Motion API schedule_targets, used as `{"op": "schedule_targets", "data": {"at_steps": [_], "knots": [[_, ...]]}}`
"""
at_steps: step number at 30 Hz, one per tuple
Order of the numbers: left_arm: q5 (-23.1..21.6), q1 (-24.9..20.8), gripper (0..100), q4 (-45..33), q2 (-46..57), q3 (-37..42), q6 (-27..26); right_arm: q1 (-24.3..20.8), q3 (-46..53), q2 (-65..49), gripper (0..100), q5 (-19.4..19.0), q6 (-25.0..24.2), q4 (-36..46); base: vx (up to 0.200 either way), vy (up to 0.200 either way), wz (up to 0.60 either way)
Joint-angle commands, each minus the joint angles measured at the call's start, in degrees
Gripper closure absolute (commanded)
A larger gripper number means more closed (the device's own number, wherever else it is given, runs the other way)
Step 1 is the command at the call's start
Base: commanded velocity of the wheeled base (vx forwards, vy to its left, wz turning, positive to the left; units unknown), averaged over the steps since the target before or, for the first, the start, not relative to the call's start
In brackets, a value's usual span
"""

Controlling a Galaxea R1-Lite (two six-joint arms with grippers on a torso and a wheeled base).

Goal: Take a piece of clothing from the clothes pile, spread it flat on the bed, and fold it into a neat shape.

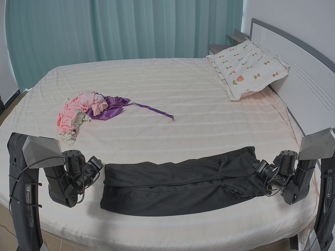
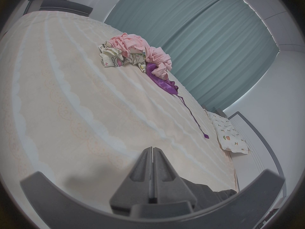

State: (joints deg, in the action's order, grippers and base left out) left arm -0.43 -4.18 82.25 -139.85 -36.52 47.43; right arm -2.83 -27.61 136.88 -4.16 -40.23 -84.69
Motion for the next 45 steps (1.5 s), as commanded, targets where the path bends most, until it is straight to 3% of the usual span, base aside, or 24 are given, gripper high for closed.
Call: {"op": "schedule_targets", "data": {"at_steps": [1, 9, 10, 22, 30, 36, 39, 41, 45], "knots": [[0.0, 0.1, 100, 0.0, -0.2, 0.1, -0.1, -0.1, 0.9, -1.6, 100, 0.2, 0.7, 3.0, 0.000, 0.000, 0.00], [0.0, 0.2, 100, -0.1, -0.2, 0.2, -0.1, 0.1, 1.5, -2.0, 100, 0.3, 2.5, 3.6, 0.000, 0.000, 0.00], [0.0, 0.2, 100, -0.1, -0.2, 0.3, -0.1, 0.0, 1.6, -2.0, 0, 0.3, 2.5, 3.5, 0.000, 0.000, 0.00], [0.1, 0.3, 100, 0.0, 1.2, 1.7, -0.1, 1.3, 0.4, -6.4, 0, 0.8, 3.1, 3.7, 0.000, 0.000, 0.00], [-1.6, -1.4, 100, 0.5, 8.2, 10.6, -0.7, 1.7, -0.4, -4.3, 0, 0.7, 3.1, 3.9, 0.000, 0.000, 0.00], [-9.0, -1.7, 100, 0.7, 11.2, 15.9, -5.6, 2.4, -1.0, -3.5, 0, 0.0, 2.8, 4.4, 0.000, 0.000, 0.00], [-9.2, -1.7, 100, 0.5, 11.2, 16.2, -7.1, 2.3, -0.9, -3.4, 0, 0.0, 2.7, 4.3, 0.000, 0.000, 0.00], [-9.3, -2.0, 100, -1.1, 11.2, 15.7, -11.7, 2.1, -0.7, -3.2, 0, 0.0, 2.4, 4.2, 0.000, 0.000, 0.00], [-8.5, -2.5, 100, -9.9, 11.7, 10.2, -12.8, 2.2, -0.6, -3.6, 0, 0.0, 2.4, 4.2, 0.000, 0.000, 0.00]]}}
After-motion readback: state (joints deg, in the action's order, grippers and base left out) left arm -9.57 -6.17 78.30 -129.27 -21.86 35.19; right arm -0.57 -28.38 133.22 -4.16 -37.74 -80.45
